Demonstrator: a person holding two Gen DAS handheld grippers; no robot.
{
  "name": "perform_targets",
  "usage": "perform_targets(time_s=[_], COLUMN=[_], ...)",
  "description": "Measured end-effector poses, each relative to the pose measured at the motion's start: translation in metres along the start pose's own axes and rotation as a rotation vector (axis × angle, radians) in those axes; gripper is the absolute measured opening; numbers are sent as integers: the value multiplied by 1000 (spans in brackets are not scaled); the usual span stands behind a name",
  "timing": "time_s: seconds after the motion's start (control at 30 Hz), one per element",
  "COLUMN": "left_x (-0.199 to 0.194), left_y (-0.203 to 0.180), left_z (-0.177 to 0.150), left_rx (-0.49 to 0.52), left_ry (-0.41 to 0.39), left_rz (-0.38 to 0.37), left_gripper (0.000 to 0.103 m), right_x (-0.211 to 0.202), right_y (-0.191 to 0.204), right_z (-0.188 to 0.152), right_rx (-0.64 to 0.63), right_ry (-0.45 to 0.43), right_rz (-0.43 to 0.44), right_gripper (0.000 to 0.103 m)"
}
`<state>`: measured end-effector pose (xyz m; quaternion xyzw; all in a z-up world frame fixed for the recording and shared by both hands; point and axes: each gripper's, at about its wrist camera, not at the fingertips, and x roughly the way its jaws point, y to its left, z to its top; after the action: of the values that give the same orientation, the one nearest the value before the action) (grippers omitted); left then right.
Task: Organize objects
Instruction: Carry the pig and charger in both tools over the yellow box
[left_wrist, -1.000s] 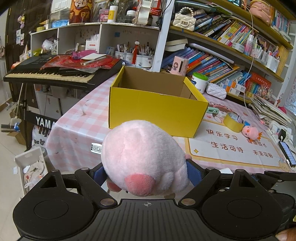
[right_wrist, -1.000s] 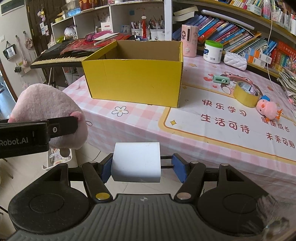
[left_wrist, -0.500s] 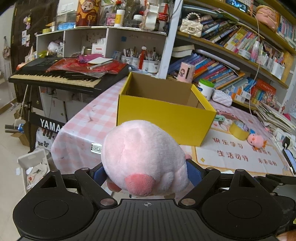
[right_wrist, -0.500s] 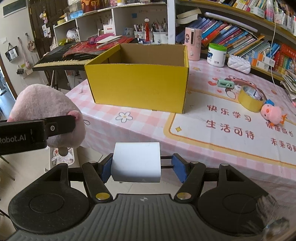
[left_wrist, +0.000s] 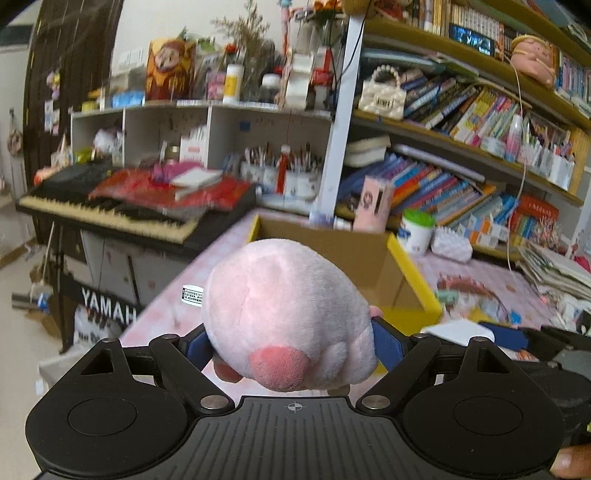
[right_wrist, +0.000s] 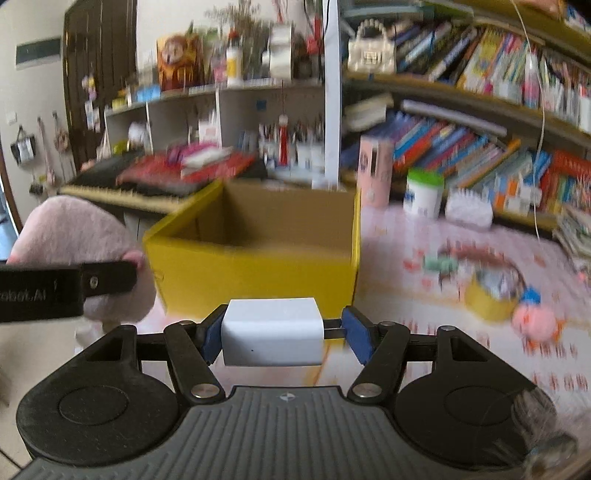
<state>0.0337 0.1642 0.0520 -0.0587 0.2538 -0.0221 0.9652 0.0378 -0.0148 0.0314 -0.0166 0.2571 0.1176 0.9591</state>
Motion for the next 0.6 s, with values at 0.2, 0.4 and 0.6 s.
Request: perform_targets(time_s=[0.2, 0.4, 0.6], left_x=[33, 69, 102], left_y=[-10, -24, -35], left_z=[31, 45, 49], left_rx=[-1, -3, 18], left_ry=[-32, -17, 29], left_rz=[28, 66, 117], left_gripper=[87, 87, 87], right_x=[34, 81, 126], right_y=[-12, -21, -29], right_z=[46, 64, 66], right_rx=[-69, -114, -139], right_ry=[-104, -66, -10], right_rz=[24, 73, 126], right_gripper=[63, 63, 63])
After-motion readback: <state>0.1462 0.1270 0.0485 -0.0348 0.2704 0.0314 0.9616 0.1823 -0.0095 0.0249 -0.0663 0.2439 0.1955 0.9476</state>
